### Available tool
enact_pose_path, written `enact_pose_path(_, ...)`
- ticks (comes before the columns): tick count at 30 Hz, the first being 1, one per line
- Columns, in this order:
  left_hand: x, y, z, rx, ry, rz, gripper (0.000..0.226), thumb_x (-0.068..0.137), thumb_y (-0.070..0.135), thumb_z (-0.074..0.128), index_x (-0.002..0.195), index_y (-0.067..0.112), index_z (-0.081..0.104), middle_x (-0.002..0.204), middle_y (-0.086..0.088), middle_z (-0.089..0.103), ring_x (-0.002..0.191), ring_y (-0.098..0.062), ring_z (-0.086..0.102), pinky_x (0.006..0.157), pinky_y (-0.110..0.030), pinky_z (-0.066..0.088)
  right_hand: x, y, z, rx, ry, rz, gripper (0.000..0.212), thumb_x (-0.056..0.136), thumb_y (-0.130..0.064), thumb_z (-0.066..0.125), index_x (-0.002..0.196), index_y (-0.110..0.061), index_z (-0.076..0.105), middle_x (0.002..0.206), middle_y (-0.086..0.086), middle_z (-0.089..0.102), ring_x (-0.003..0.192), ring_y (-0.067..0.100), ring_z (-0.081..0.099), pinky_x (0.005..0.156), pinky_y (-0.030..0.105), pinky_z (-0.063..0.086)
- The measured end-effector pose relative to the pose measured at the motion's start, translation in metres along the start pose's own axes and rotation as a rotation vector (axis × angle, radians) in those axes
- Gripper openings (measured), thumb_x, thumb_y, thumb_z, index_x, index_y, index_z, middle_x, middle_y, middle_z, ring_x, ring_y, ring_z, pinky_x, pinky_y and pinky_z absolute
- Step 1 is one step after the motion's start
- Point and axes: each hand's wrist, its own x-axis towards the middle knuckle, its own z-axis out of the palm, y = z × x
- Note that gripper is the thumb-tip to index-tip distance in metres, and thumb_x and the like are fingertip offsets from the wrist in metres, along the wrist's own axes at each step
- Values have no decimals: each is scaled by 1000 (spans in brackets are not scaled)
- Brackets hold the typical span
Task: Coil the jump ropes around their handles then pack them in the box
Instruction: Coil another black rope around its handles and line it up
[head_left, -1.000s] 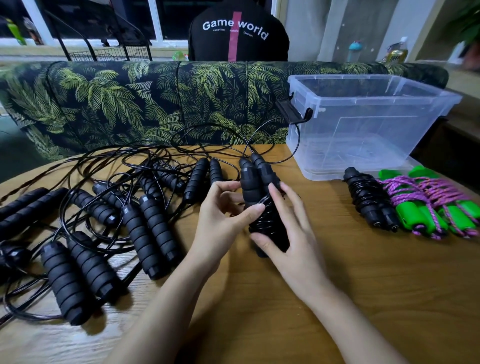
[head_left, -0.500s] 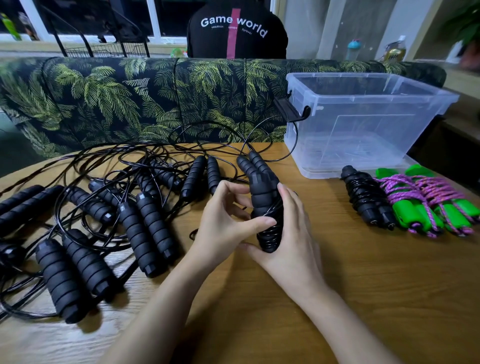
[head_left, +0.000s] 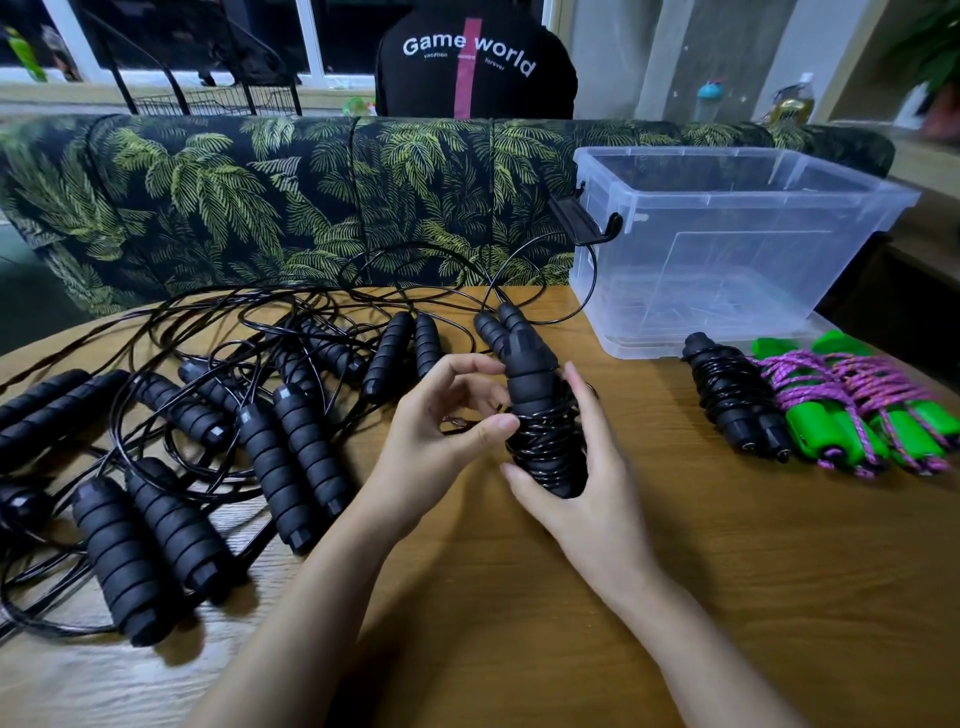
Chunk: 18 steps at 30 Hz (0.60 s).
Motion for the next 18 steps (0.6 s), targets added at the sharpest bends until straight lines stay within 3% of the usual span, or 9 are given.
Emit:
enact_pose_path(4,1,-3,-3,-92,-16,-150,75,65,34,80,132,20,49,121,4,65,105,-12,64,91,-27,51,-2,-6,0,84,5,-16,81,73,-18,78,144,-25,39,129,-23,58,120,8,58,95,19,45)
enact_pose_path(6,1,-3,-3,-122,-92,-197,76,74,27,77,142,16,44,130,-1,64,118,-12,62,93,-26,50,-2,-6,1,89,-13,-30,78,74,-16,77,142,-23,40,128,-20,58,119,10,59,96,21,46)
enact_pose_path(10,-2,3,3,-182,-90,-177,53,85,10,64,136,6,51,122,-3,70,113,-12,64,88,-21,51,-1,-2,-2,16,-24,-67,77,80,-20,75,148,-21,38,144,-5,49,134,15,47,109,40,42)
enact_pose_path(14,-3,2,9,-156,37,-169,57,81,15,77,133,9,55,114,-6,72,102,-10,68,81,-20,52,1,-2,1,-196,6,-176,81,79,-31,74,150,-19,36,150,-3,36,141,11,35,114,23,32)
enact_pose_path(16,-3,0,11,-125,81,-164,55,77,21,78,128,14,58,108,-3,73,99,-9,69,79,-20,52,1,0,3,-261,-9,-177,89,76,-27,81,151,-21,34,152,-6,35,142,9,34,112,14,29)
enact_pose_path(18,-3,0,9,-109,91,-158,55,73,27,79,124,18,61,98,2,74,95,-8,68,78,-20,52,2,3,2,-236,-1,-168,88,75,-20,84,149,-21,36,152,-7,39,141,7,36,112,17,31)
